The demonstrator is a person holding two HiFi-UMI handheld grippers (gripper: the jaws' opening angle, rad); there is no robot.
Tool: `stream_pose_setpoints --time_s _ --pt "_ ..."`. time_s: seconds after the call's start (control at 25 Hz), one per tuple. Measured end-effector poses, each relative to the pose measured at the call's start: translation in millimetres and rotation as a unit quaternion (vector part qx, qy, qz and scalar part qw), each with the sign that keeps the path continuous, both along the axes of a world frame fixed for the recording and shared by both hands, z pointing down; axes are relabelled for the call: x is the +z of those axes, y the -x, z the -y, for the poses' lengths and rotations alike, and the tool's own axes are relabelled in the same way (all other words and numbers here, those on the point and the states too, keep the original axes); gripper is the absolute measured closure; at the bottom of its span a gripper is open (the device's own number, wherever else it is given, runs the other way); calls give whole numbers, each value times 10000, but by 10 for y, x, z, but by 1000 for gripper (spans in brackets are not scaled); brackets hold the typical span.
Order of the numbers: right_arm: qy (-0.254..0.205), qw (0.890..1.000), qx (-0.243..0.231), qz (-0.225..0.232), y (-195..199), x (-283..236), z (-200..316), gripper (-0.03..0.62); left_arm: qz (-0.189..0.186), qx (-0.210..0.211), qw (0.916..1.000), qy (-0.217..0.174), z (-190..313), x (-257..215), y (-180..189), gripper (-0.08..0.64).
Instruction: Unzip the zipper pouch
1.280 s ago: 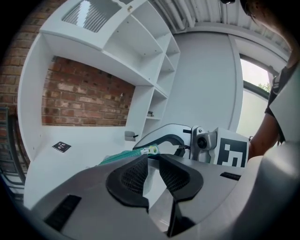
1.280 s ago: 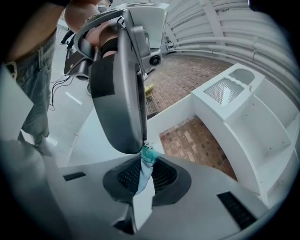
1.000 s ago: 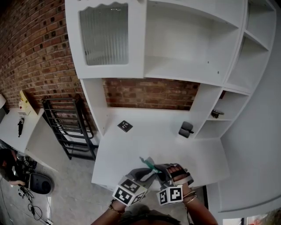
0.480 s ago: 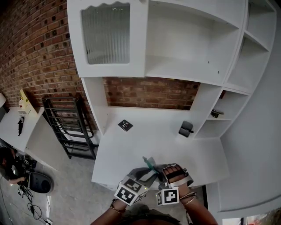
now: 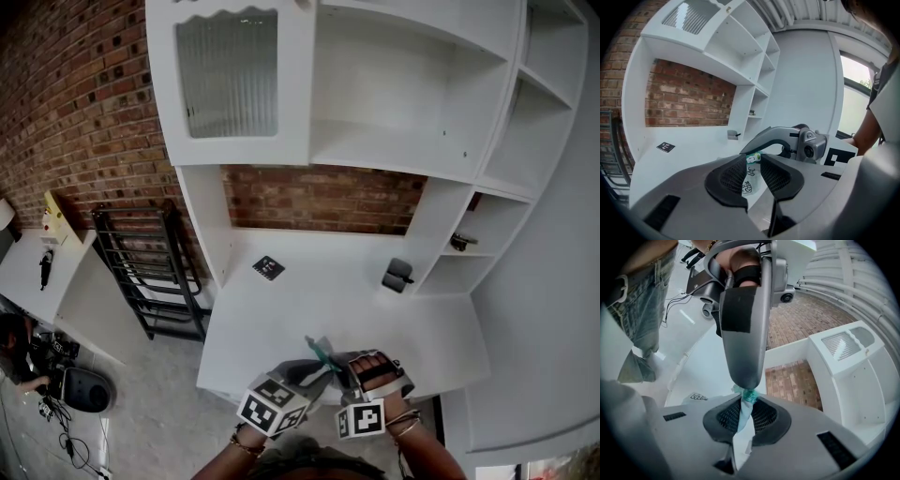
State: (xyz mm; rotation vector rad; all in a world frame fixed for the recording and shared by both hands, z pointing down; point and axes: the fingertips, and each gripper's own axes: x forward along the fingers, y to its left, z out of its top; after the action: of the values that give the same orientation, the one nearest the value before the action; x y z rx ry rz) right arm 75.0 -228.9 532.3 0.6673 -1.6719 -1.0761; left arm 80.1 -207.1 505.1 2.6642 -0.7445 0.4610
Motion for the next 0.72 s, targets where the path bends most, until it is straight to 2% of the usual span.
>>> stream_pose_setpoints --time_s 0.12,0.64,0.72 --pt "16 10000 10 -4 -22 8 -3 575 -162 -104 9998 44 26 -27 47 514" --pt "-13 10000 2 -13 -32 16 -5 575 -195 20 9997 166 43 41 20 515" --pt "-7 10000 8 -20 -42 23 -3 575 -248 61 9994 238 44 44 10 535"
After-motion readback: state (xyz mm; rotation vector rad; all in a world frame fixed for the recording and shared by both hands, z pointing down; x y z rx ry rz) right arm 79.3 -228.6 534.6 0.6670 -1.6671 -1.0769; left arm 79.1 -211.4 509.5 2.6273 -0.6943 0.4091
